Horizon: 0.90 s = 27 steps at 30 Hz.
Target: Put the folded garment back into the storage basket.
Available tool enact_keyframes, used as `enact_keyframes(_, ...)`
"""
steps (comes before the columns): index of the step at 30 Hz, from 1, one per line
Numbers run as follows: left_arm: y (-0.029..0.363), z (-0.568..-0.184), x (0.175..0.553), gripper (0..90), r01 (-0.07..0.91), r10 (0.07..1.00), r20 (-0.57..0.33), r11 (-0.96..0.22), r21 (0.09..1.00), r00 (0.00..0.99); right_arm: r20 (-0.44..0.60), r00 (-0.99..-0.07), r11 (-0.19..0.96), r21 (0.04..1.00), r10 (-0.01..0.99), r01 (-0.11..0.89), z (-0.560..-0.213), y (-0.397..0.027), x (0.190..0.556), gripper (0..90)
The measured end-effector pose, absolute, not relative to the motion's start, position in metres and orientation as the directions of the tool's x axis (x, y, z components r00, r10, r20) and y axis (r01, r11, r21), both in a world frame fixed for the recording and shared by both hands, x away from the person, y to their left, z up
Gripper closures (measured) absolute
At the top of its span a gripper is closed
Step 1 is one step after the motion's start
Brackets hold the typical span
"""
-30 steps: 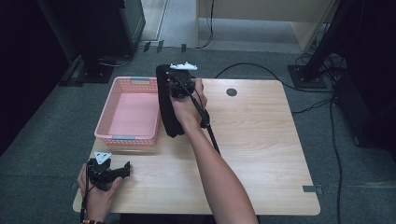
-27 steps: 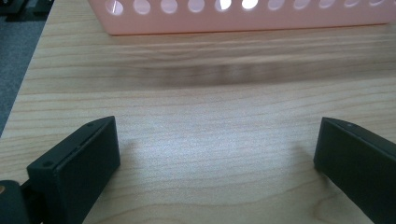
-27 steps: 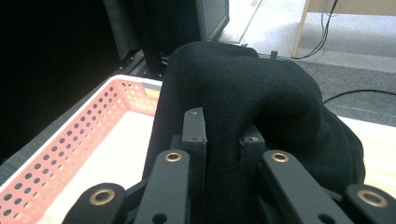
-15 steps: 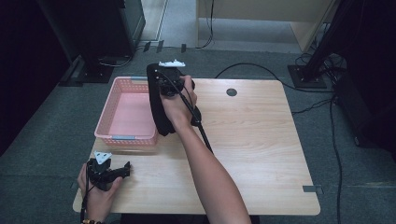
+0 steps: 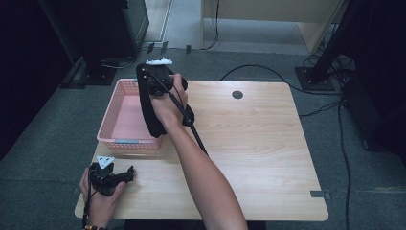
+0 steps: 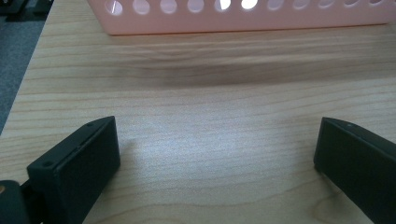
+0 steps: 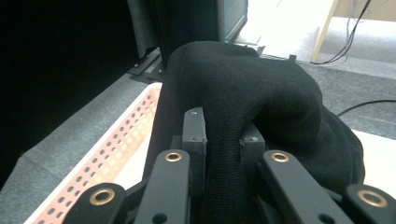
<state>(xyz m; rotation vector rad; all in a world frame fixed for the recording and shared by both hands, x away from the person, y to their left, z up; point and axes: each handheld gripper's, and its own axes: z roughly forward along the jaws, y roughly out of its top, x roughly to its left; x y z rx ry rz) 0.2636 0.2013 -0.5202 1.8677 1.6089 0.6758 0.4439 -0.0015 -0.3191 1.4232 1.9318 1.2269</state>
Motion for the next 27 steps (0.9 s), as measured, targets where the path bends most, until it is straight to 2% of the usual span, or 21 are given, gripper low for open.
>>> enact_keyframes(27,0.201,-0.520,0.264,0.1,0.696,0.989,0.008,-0.110,0.710,0.149,0.157,-0.398,0.089,0.841,0.904,0.533,-0.311,0.069,0.445,79.9)
